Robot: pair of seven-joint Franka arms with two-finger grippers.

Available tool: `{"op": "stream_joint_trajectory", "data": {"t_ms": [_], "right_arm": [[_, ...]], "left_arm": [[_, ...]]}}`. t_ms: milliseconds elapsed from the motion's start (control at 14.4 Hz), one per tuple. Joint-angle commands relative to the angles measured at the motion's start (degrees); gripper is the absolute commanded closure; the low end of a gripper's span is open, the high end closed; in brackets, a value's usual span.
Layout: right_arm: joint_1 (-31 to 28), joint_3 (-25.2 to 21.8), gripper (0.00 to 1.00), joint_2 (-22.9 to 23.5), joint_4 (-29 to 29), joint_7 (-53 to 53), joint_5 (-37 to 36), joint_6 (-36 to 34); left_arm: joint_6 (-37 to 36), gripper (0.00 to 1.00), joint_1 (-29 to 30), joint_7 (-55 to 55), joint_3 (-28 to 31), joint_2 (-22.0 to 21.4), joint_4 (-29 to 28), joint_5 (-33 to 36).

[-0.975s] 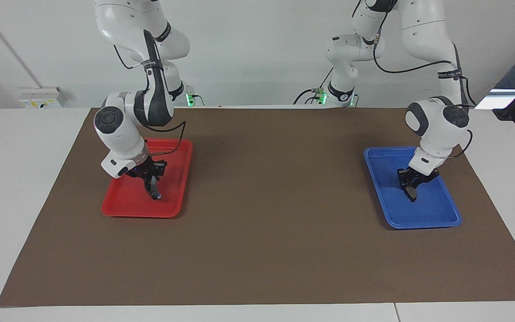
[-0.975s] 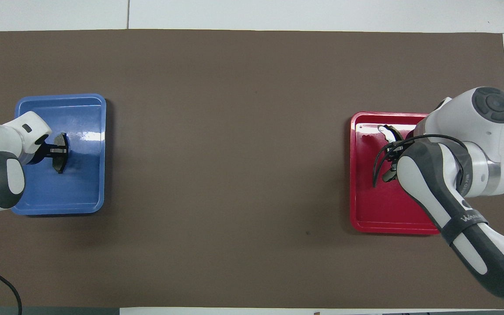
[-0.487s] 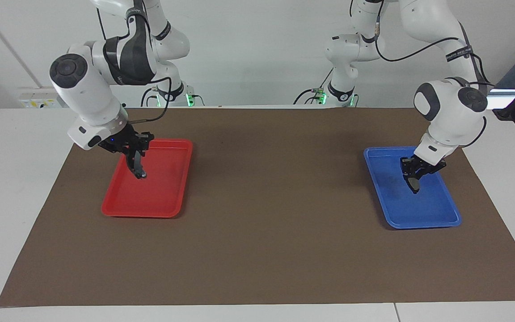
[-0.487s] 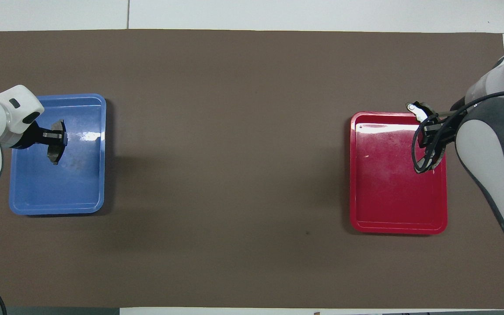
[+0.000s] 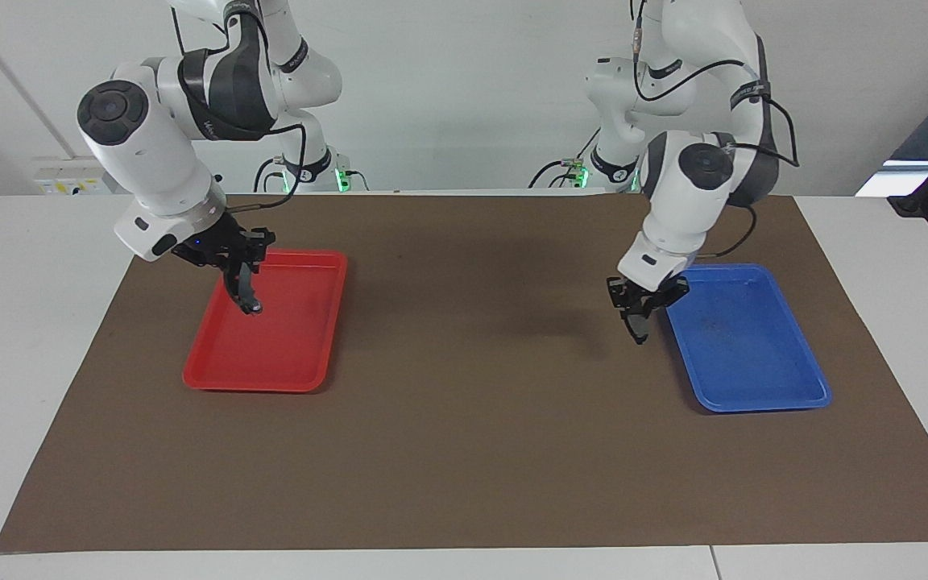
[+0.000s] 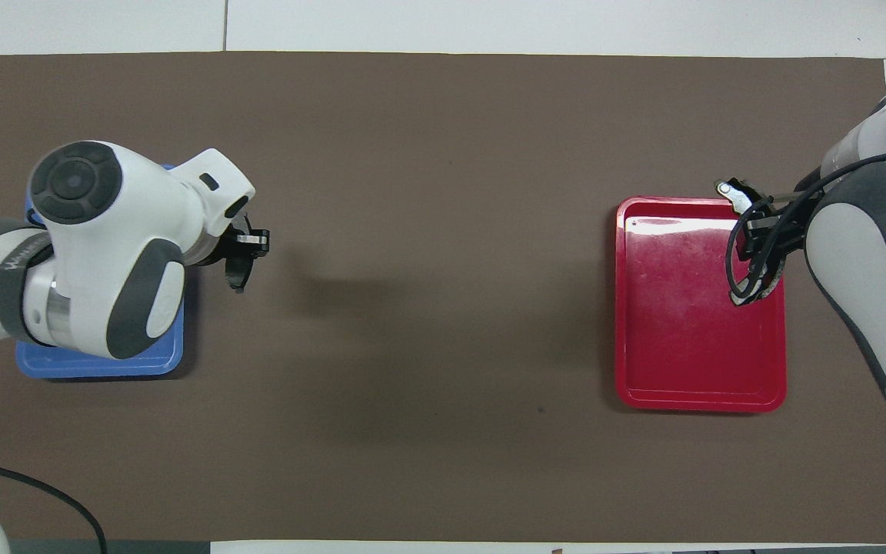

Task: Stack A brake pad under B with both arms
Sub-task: 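Lift the dark pad with the left gripper toward the table center, then set the dark pad on the table center and open the left gripper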

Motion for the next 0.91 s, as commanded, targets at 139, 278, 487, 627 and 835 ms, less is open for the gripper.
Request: {"op": "stream_joint_trajectory", "data": {"t_ms": [139,278,487,627,835], "right_arm": [[-0.21,0.07,0.93,-0.93,-1.39,-1.6,0.67,1.69],[-0.21,0.07,0.93,-1.02,-1.74,-1.51,0.67,2.12],[-0.21,0.07,0.93,-1.37,-2.18,-1.52,0.67,2.48],[-0.21,0.16,0.93,-1.46,-2.53,-1.52,0.67,2.83],[-0.12,0.16,0.93,-1.46,-2.71,-1.52,0.76,3.27]], "left_arm": [[8.9,0.99,-8.39,-10.04,0.93,6.17,0.79,-2.63],[10.39,0.99,-10.07,-10.65,0.93,8.45,2.1,-3.35],[11.98,0.98,-12.71,-11.71,0.93,12.15,3.86,-3.35],[12.77,0.95,-12.89,-11.71,0.93,12.68,4.13,-3.43],[14.35,0.75,-13.5,-11.71,0.76,13.74,4.22,-3.43]]}}
